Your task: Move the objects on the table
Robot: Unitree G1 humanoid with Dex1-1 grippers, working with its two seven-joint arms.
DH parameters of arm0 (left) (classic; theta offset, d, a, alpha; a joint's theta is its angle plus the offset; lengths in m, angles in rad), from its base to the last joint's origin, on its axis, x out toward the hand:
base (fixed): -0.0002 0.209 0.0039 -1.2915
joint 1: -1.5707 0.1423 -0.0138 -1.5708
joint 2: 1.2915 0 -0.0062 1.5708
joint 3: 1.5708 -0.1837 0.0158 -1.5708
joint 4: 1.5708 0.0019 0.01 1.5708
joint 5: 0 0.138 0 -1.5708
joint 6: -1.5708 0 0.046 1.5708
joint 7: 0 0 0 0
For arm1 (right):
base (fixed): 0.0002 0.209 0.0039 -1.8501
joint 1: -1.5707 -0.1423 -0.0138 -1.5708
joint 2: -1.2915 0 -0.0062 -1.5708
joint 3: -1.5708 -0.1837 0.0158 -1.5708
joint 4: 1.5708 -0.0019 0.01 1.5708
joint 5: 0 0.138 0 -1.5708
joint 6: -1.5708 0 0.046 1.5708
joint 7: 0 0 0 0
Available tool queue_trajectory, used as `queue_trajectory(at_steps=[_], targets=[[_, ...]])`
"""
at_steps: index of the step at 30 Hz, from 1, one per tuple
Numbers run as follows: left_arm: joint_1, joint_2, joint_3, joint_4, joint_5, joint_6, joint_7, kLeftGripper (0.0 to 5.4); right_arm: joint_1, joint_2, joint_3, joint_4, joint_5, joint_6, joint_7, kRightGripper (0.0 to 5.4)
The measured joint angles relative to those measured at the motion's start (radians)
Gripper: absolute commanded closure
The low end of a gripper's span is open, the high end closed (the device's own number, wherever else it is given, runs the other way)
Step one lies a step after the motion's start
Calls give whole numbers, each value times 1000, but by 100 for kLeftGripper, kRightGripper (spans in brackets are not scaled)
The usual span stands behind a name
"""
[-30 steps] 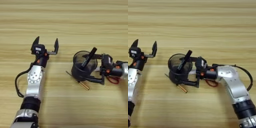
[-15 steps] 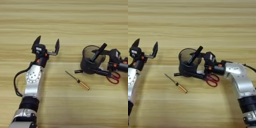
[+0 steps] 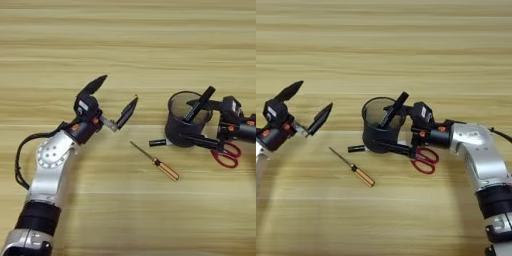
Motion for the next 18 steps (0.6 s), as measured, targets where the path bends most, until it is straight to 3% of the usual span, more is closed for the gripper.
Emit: queue_trajectory(at_steps=[7,11,18], targets=[[42,87,-15,-134,-108,139,-162,0,-18,0,0,6,-5,0,9,57],[54,98,-19,-173,-147,192,-211,0,-25,-2,0,6,-5,0,24,57],[53,98,-38,-184,-147,232,-239,0,-27,-13,9,-45,-6,4,58,57]])
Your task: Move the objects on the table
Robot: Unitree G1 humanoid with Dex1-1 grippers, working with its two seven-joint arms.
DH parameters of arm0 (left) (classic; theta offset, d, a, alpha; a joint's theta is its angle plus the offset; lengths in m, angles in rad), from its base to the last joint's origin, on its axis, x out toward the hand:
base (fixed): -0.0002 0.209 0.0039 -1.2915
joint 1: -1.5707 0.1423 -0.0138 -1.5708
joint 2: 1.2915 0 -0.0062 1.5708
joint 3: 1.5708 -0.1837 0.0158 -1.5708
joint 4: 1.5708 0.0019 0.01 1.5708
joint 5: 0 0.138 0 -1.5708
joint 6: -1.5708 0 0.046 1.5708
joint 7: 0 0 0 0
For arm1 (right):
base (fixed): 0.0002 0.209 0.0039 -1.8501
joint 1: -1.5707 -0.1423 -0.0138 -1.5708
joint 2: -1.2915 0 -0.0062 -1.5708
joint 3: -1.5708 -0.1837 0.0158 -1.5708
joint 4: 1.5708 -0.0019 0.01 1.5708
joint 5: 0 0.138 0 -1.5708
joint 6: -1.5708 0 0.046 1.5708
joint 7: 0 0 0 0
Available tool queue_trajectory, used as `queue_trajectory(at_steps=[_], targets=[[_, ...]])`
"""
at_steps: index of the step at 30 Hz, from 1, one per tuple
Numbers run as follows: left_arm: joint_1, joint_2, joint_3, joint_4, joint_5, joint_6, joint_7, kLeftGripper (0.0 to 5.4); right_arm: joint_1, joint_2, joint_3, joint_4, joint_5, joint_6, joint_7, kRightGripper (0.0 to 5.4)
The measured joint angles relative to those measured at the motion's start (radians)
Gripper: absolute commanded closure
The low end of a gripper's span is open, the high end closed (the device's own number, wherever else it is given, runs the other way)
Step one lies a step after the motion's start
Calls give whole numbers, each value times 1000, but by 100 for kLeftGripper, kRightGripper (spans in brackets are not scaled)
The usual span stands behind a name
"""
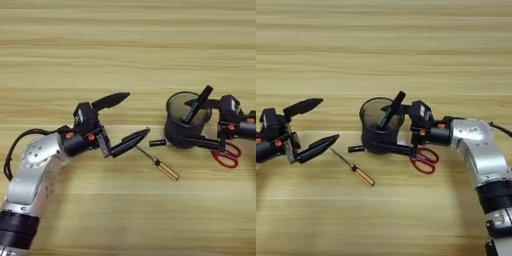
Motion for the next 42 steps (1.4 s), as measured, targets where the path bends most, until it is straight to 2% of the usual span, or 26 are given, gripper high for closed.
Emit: queue_trajectory(at_steps=[15,29,33,42], targets=[[-5,-14,-48,1,17,5,-10,0,45,-22,22,-192,15,47,20,57],[-11,-10,-122,-32,39,31,-63,0,62,-18,59,-206,17,63,21,57],[-12,-10,-132,-55,32,64,-77,0,63,-18,63,-206,17,63,22,57],[-12,-7,-137,-56,37,66,-80,0,81,-18,67,-221,17,65,12,57]])
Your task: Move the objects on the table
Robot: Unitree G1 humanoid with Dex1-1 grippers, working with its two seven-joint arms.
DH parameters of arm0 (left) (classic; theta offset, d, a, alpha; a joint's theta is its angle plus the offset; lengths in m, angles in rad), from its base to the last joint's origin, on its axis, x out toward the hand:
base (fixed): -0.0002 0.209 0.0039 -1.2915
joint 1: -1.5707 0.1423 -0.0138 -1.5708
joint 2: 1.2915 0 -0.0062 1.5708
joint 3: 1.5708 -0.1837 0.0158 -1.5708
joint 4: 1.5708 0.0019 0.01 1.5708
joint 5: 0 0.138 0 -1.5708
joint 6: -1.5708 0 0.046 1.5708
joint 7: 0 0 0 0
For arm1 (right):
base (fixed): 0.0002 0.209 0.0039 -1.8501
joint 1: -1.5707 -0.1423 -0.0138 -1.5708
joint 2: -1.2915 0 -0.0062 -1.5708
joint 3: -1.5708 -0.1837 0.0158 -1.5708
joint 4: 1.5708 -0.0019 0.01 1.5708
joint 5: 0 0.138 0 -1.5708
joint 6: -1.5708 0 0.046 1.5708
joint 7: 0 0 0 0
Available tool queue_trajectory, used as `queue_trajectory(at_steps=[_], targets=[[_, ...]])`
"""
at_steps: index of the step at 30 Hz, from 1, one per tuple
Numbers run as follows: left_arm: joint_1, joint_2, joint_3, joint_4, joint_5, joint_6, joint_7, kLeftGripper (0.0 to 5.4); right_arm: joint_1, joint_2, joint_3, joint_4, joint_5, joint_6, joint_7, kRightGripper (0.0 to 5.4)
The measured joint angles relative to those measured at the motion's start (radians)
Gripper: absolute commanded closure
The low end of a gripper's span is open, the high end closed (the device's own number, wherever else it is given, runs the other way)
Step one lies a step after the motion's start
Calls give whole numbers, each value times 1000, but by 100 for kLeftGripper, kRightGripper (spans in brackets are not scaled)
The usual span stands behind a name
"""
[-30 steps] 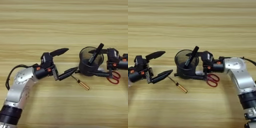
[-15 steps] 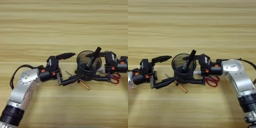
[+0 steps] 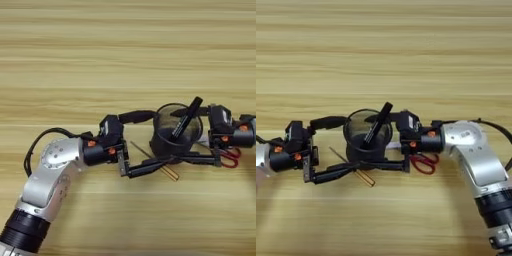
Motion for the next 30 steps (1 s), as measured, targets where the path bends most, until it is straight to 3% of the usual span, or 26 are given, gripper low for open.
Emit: queue_trajectory(at_steps=[30], targets=[[-22,-5,-11,41,29,-9,2,0,9,17,33,-39,4,-2,-4,57]])
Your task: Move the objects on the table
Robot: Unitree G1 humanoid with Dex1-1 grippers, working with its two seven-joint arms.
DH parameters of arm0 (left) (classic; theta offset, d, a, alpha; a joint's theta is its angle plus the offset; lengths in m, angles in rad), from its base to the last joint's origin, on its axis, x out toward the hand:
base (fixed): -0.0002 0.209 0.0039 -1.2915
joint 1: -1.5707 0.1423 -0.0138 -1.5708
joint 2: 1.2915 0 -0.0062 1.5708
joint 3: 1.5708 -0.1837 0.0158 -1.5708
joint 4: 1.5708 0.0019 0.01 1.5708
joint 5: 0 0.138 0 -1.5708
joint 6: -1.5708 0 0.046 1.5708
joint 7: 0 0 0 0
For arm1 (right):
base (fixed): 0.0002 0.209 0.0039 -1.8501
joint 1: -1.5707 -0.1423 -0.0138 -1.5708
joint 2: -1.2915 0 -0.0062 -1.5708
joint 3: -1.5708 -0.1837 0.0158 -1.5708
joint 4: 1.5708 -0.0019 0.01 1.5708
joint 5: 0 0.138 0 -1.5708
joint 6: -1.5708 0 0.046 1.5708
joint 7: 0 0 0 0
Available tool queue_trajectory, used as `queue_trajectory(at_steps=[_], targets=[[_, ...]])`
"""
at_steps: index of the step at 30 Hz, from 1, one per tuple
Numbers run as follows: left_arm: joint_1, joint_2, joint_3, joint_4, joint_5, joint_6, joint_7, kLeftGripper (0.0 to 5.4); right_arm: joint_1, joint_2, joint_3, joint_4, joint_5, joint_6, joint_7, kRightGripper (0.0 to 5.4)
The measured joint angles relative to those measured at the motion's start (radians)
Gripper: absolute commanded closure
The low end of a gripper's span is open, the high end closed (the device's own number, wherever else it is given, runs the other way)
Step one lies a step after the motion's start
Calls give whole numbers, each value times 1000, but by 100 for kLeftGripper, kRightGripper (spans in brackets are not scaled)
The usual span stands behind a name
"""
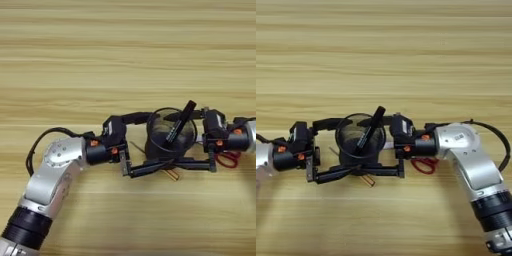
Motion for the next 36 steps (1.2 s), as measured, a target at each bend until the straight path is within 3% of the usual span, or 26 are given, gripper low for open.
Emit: queue_trajectory(at_steps=[26,31,36], targets=[[-1,0,-3,-3,-1,0,-19,0,-2,21,53,-3,0,0,0,57],[-1,2,-6,-9,-1,0,-30,64,-5,23,57,-5,0,1,-1,57],[-1,4,-5,-10,-1,0,-33,71,-5,23,57,-7,0,1,-1,60]])
